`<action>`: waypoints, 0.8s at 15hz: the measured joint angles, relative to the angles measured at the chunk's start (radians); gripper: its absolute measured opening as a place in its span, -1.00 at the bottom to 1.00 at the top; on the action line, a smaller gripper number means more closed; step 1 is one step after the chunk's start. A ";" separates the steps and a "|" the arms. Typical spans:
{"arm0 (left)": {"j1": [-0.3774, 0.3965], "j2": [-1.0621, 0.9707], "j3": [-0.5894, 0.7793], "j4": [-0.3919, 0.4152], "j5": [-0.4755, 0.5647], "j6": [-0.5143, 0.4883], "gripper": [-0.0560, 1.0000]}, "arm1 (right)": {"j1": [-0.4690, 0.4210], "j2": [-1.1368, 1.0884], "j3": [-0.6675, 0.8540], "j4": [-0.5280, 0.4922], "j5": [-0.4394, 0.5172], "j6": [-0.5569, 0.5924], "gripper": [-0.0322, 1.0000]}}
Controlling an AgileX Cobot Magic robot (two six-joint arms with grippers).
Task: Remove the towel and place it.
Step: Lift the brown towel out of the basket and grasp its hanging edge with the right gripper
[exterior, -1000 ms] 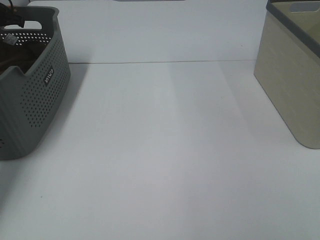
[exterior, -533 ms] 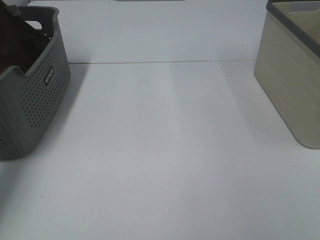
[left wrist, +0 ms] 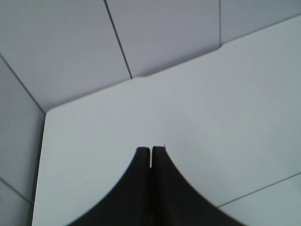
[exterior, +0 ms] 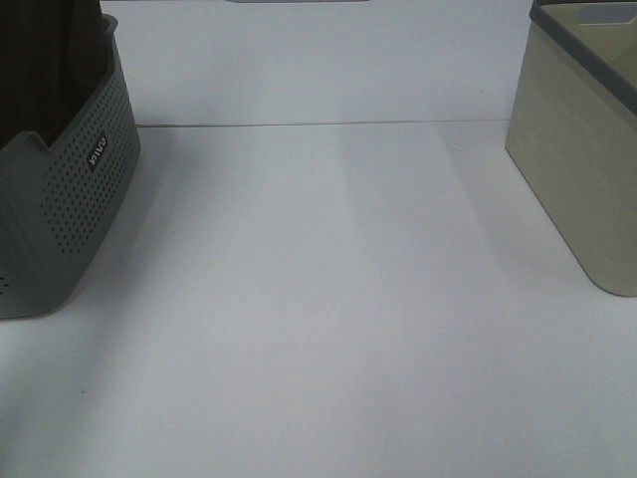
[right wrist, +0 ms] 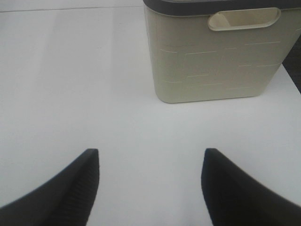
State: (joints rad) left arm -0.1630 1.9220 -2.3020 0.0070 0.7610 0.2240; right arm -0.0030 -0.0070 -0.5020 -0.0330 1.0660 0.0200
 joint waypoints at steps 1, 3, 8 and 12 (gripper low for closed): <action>-0.038 -0.039 0.000 -0.007 -0.005 0.012 -0.89 | 0.000 0.000 0.000 0.000 0.000 0.000 0.24; -0.139 -0.100 -0.001 -0.013 -0.019 0.035 -0.89 | 0.000 0.000 0.000 0.000 0.000 0.000 0.24; -0.370 -0.112 -0.001 -0.019 0.103 0.055 -0.89 | 0.000 0.012 0.000 0.020 0.000 0.000 0.24; -0.570 -0.112 -0.001 -0.025 0.193 0.076 -0.89 | 0.000 0.203 0.001 0.180 -0.007 -0.020 0.20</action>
State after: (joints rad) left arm -0.7330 1.8100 -2.3030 -0.0180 0.9540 0.3000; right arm -0.0030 0.1960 -0.5010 0.1470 1.0590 0.0000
